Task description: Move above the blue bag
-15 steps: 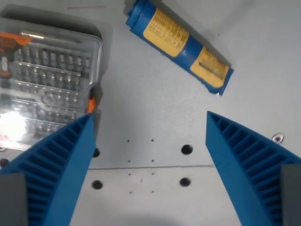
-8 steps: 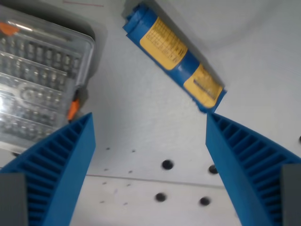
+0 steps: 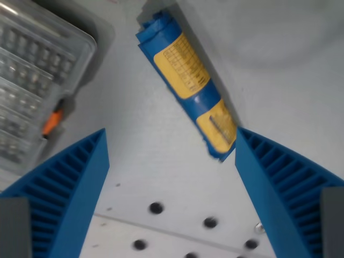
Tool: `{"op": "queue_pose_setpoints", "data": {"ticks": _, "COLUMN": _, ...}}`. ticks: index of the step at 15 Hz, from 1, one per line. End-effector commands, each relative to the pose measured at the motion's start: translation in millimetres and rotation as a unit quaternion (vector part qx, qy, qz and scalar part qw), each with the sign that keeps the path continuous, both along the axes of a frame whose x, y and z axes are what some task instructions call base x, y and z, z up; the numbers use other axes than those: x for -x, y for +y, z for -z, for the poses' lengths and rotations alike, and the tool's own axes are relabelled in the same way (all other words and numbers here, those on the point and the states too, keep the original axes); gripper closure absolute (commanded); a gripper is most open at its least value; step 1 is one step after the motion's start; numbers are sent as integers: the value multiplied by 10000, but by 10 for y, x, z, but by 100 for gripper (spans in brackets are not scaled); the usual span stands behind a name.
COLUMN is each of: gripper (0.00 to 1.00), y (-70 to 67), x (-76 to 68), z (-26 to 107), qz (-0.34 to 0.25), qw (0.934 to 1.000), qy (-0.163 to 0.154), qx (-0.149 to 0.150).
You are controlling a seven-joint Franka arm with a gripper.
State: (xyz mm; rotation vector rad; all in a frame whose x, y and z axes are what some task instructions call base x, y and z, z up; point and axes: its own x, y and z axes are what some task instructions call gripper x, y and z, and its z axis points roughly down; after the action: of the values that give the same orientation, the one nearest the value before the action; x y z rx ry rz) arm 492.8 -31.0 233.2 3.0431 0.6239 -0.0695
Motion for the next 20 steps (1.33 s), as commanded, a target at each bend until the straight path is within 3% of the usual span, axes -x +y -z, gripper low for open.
{"op": "queue_pose_setpoints", "data": {"ticks": 1, "gripper": 0, "y": -63, "x": 17, "z": 108, "qz": -1713, "qw": 9843, "qy": -375, "qx": 184}}
{"op": "queue_pose_setpoints", "data": {"ticks": 6, "gripper": 0, "y": -103, "x": -19, "z": 301, "qz": -2164, "qw": 9754, "qy": -362, "qx": 226}}
{"op": "queue_pose_setpoints", "data": {"ticks": 11, "gripper": 0, "y": -141, "x": -40, "z": 456, "qz": -2360, "qw": 9706, "qy": -381, "qx": 278}}
{"op": "queue_pose_setpoints", "data": {"ticks": 20, "gripper": 0, "y": -175, "x": -42, "z": 607, "qz": -2249, "qw": 9731, "qy": -412, "qx": 267}}
